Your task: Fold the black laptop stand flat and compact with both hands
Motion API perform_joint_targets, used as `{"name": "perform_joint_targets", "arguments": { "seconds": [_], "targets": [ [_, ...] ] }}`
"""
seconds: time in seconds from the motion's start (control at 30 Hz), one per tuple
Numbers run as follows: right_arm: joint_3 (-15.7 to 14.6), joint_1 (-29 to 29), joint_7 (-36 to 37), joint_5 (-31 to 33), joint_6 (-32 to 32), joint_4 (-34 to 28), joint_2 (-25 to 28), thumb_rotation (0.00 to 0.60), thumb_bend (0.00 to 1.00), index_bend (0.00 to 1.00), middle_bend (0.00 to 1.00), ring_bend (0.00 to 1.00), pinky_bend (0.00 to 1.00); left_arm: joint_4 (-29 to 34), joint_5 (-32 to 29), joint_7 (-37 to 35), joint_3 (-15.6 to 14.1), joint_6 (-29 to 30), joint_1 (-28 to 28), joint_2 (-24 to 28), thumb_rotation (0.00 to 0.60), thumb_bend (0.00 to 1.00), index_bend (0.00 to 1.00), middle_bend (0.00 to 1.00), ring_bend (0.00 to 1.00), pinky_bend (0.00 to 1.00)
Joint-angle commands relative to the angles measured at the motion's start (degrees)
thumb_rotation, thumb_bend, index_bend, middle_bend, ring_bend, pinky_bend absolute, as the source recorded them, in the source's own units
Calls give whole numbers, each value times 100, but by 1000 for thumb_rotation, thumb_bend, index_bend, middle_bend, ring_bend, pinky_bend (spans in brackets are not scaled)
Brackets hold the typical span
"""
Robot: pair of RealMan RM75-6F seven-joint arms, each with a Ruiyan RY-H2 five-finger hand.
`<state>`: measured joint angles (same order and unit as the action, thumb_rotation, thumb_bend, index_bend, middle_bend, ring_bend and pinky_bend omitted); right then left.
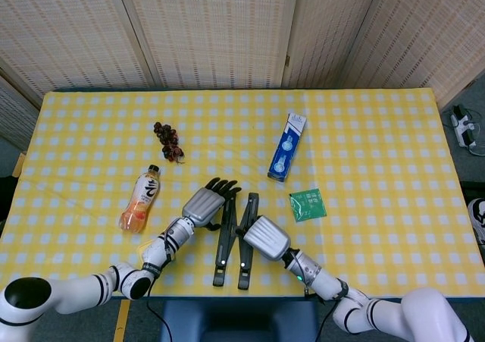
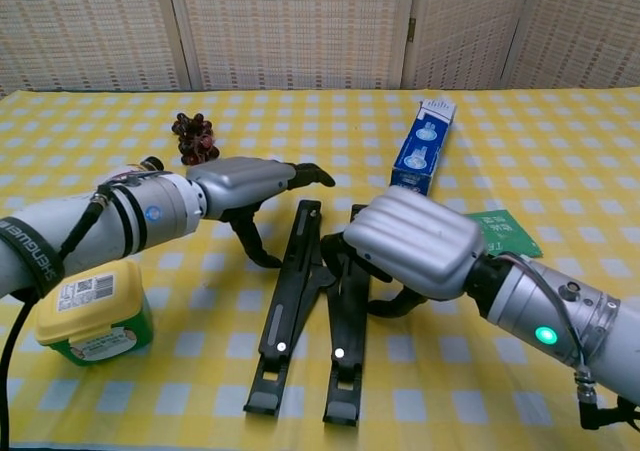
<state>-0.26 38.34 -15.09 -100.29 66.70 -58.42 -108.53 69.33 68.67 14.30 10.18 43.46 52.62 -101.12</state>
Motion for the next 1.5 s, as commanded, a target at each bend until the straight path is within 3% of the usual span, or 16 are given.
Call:
{"name": "perform_joint_targets", "arguments": {
  "seconds": [0.03,0.27,0.43,0.53,0.6,0.7,0.8,0.93,1.23,1.5],
  "targets": [
    [5,29,1,4,-9,49,-46,600,235,498,772,828,805,16,-24,16,-2,-3,10,-6,600,223,2,15,0,0],
    [-73,58,-34,-52,26,-2,26,600,236,482,764,818,804,-12,-113,177,4,146,-13,26,600,223,0,13,0,0],
    [-186,98,-162,-144,-23,-607,508,600,236,283,639,720,790,85,-184,163,45,262,-88,206,600,223,0,13,0,0],
    [-220,244,-214,-139,-312,-1223,946,600,235,136,492,604,659,237,-189,111,71,359,-157,385,600,223,0,12,0,0],
    [-221,444,-283,-40,-787,-1742,1325,600,235,38,353,465,479,364,-171,72,81,440,-211,529,600,223,0,10,0,0],
    [-153,769,-492,239,-1606,-2393,1809,600,236,0,161,266,242,532,-152,20,92,539,-284,725,600,223,0,7,0,0],
    [-39,1047,-726,530,-2259,-2747,2078,600,235,0,78,171,152,645,-149,-14,90,596,-340,879,600,223,0,5,0,0],
    [58,1252,-965,726,-2646,-2841,2097,600,236,0,51,125,114,681,-207,-64,78,604,-394,981,600,223,0,2,0,0],
    [141,1535,-1246,1020,-3090,-2611,1815,600,235,0,52,125,114,597,-249,-247,40,594,-476,1058,600,223,0,0,0,0],
    [161,1707,-1300,1212,-3290,-2415,1668,600,236,8,109,130,114,510,-219,-425,6,592,-538,1087,600,223,0,0,0,0]
  ]
}}
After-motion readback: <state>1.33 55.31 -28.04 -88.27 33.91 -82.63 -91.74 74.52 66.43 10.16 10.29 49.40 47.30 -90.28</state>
